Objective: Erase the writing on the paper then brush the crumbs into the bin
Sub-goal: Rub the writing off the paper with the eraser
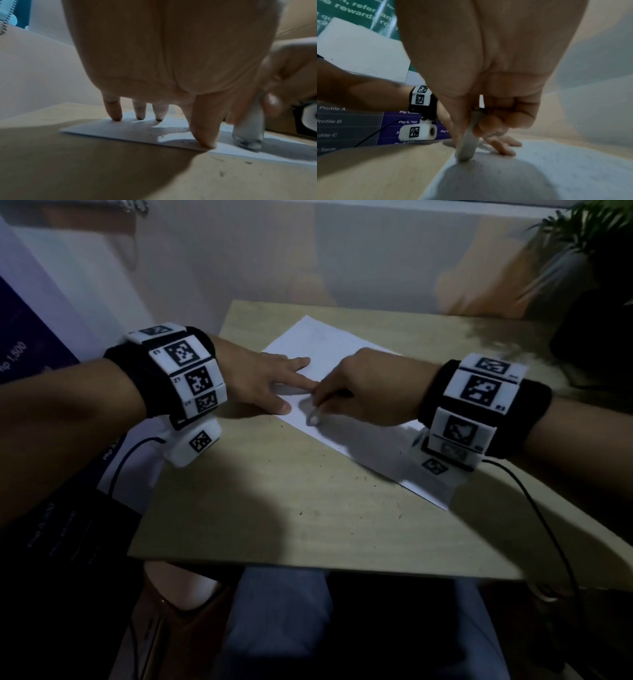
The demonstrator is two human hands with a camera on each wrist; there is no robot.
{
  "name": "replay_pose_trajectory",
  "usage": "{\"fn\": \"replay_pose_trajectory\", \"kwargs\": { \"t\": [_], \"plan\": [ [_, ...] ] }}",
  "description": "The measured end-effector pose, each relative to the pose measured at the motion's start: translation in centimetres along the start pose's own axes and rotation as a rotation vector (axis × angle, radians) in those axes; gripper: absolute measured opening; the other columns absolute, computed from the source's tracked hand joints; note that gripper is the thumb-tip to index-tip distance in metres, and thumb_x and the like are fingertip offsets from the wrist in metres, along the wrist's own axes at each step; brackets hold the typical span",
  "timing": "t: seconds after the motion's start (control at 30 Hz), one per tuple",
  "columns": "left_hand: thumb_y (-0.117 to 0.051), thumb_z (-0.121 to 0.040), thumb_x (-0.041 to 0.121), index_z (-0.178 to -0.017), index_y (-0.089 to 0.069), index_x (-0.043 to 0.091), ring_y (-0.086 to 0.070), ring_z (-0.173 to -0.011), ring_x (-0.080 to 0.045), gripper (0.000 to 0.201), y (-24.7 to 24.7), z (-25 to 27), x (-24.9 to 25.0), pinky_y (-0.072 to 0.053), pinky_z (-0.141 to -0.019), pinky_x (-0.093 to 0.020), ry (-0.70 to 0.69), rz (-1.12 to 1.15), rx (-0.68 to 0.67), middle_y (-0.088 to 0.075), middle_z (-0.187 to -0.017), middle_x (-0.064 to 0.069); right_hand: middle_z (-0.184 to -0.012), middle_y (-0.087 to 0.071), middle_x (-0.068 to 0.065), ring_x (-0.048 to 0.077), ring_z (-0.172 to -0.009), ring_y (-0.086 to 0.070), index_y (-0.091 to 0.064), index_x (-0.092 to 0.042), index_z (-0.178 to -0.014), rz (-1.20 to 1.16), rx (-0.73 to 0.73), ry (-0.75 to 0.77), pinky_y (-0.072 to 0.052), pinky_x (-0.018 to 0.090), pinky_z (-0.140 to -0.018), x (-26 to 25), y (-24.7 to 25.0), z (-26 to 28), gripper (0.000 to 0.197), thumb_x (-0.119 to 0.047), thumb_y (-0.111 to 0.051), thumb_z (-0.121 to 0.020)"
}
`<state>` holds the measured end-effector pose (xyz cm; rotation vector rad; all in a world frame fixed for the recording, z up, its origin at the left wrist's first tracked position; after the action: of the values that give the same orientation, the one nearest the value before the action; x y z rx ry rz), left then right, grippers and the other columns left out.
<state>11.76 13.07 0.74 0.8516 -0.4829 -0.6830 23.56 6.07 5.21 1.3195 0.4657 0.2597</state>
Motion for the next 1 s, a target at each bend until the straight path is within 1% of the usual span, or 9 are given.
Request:
{"fn": "replay_pose_trajectory", "kwargs": {
  "t": [0.13, 0.33, 0.47, 0.6, 0.7, 0.8, 0.87, 0.93, 1.0],
  "plan": [
    [-0.047, -0.106, 0.042, -0.152, -0.005, 0.060, 0.011, -0.156, -0.013, 0.064, -0.1, 0.2, 0.1, 0.002, -0.124, -0.041, 0.009, -0.004, 0.006, 0.018, -0.169, 0.010, -0.102, -0.074, -0.004, 0.018, -0.084, -0.058, -0.074, -0.026, -0.108, 0.067, 0.037, -0.105, -0.050, 0.036, -0.083, 2.9, 0.4, 0.6, 0.026, -0.039, -0.053, -0.101],
    [-0.044, -0.107, 0.044, -0.150, -0.004, 0.064, 0.014, -0.156, -0.014, 0.063, -0.3, 0.2, 0.0, 0.005, -0.124, -0.040, 0.019, 0.016, 0.010, 0.019, -0.168, 0.014, -0.076, -0.063, -0.022, 0.006, -0.076, -0.059, -0.073, -0.036, -0.112, -0.032, -0.030, 0.091, -0.042, 0.017, -0.073, 0.3, -1.4, 3.7, 0.049, -0.066, -0.040, -0.093],
    [-0.045, -0.106, 0.044, -0.150, -0.004, 0.064, 0.014, -0.156, -0.013, 0.064, -0.2, 0.2, 0.2, 0.005, -0.125, -0.040, 0.019, 0.021, 0.009, 0.019, -0.168, 0.015, -0.096, -0.073, -0.010, 0.016, -0.084, -0.062, -0.074, -0.031, -0.112, 0.031, 0.020, 0.030, -0.048, 0.032, -0.081, 1.6, -0.8, 4.2, 0.044, -0.057, -0.042, -0.097],
    [-0.044, -0.106, 0.048, -0.149, -0.002, 0.065, 0.011, -0.157, -0.017, 0.063, -0.2, 0.2, 0.0, 0.003, -0.125, -0.041, 0.031, 0.012, 0.018, 0.019, -0.168, 0.014, -0.080, -0.066, -0.018, 0.009, -0.078, -0.061, -0.074, -0.033, -0.109, -0.031, -0.047, 0.101, -0.044, 0.022, -0.076, -0.2, -1.7, 5.6, 0.050, -0.064, -0.039, -0.092],
    [-0.040, -0.104, 0.057, -0.148, -0.001, 0.069, 0.001, -0.157, -0.028, 0.059, 0.1, 0.4, 0.3, -0.005, -0.125, -0.050, 0.062, -0.061, 0.046, 0.012, -0.170, 0.012, -0.091, -0.069, -0.020, 0.000, -0.074, -0.058, -0.072, -0.035, -0.114, -0.005, -0.042, -0.063, -0.043, 0.026, -0.075, 3.5, -0.4, 5.8, 0.062, -0.074, -0.038, -0.082],
    [-0.040, -0.106, 0.050, -0.153, -0.015, 0.062, -0.020, -0.149, -0.029, 0.054, 0.8, 0.9, 1.3, -0.021, -0.121, -0.049, 0.083, -0.110, 0.102, -0.010, -0.168, 0.003, -0.086, -0.057, -0.020, 0.002, -0.072, -0.048, -0.067, -0.032, -0.125, 0.085, -0.018, -0.169, -0.037, 0.024, -0.076, 6.2, -0.1, 6.6, 0.033, -0.043, -0.050, -0.100],
    [-0.049, -0.105, 0.044, -0.153, -0.023, 0.059, -0.041, -0.127, -0.025, 0.057, 1.1, 1.1, 2.1, -0.034, -0.113, -0.044, 0.062, -0.137, 0.110, -0.024, -0.157, 0.000, -0.091, -0.062, -0.015, 0.008, -0.079, -0.048, -0.065, -0.032, -0.126, 0.092, -0.037, -0.196, -0.039, 0.026, -0.078, 7.0, -0.3, 7.4, 0.029, -0.038, -0.052, -0.101],
    [-0.058, -0.100, 0.044, -0.152, -0.028, 0.056, -0.045, -0.113, -0.021, 0.061, 1.3, 1.3, 2.8, -0.041, -0.107, -0.043, 0.042, -0.182, 0.100, -0.031, -0.146, 0.001, -0.101, -0.068, -0.010, 0.011, -0.082, -0.049, -0.065, -0.031, -0.125, 0.113, -0.060, -0.229, -0.042, 0.029, -0.081, 7.5, -0.2, 8.1, 0.028, -0.039, -0.051, -0.101],
    [-0.066, -0.093, 0.050, -0.148, -0.033, 0.056, -0.039, -0.126, -0.022, 0.064, 1.4, 1.4, 3.3, -0.039, -0.109, -0.047, -0.006, -0.255, 0.119, -0.031, -0.147, 0.003, -0.093, -0.065, -0.013, 0.011, -0.078, -0.051, -0.066, -0.030, -0.121, 0.123, -0.043, -0.272, -0.043, 0.031, -0.079, 7.9, 0.1, 8.7, 0.027, -0.040, -0.051, -0.101]
  ]
}}
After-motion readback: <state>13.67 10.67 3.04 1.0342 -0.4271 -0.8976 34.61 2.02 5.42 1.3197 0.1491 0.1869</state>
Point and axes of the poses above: each hand's wrist, its own z-axis away from the middle knuckle, its own y-axis out of the back of the hand, x = y × z, the point moved 7 cm from there along -z, towards the middle knuckle
